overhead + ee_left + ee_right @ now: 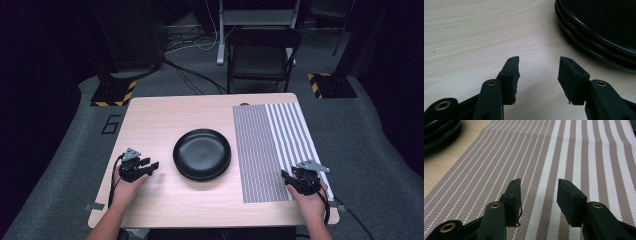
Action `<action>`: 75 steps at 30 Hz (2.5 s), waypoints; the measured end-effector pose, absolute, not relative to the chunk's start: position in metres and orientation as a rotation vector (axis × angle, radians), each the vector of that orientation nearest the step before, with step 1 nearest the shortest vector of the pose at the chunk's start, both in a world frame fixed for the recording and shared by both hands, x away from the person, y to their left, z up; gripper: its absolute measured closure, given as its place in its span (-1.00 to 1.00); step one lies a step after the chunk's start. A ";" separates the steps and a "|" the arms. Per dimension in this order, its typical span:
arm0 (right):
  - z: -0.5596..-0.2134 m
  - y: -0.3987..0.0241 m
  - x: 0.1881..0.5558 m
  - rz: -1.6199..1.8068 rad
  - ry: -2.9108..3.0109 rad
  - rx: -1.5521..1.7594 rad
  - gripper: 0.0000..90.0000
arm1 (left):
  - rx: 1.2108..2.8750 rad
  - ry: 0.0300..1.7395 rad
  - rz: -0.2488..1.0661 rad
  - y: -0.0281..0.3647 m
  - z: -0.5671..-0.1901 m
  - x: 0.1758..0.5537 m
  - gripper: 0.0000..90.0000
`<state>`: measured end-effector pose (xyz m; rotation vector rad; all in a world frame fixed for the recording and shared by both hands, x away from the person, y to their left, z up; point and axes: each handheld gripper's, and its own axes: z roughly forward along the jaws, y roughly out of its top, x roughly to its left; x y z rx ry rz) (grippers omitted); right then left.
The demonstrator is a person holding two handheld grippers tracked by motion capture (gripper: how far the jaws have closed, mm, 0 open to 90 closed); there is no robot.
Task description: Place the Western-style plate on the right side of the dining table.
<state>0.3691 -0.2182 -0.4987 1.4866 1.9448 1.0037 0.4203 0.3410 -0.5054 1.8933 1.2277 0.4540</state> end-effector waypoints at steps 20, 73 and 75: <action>-0.482 -0.197 0.367 1.049 2.015 1.475 0.18 | 1.903 1.202 0.385 0.322 -0.491 0.414 0.14; -0.451 -0.151 0.422 1.215 2.014 1.456 0.29 | 1.818 1.330 0.299 0.292 -0.457 0.460 0.28; -0.450 -0.147 0.424 1.227 2.009 1.456 0.30 | 1.802 1.325 0.286 0.292 -0.457 0.463 0.27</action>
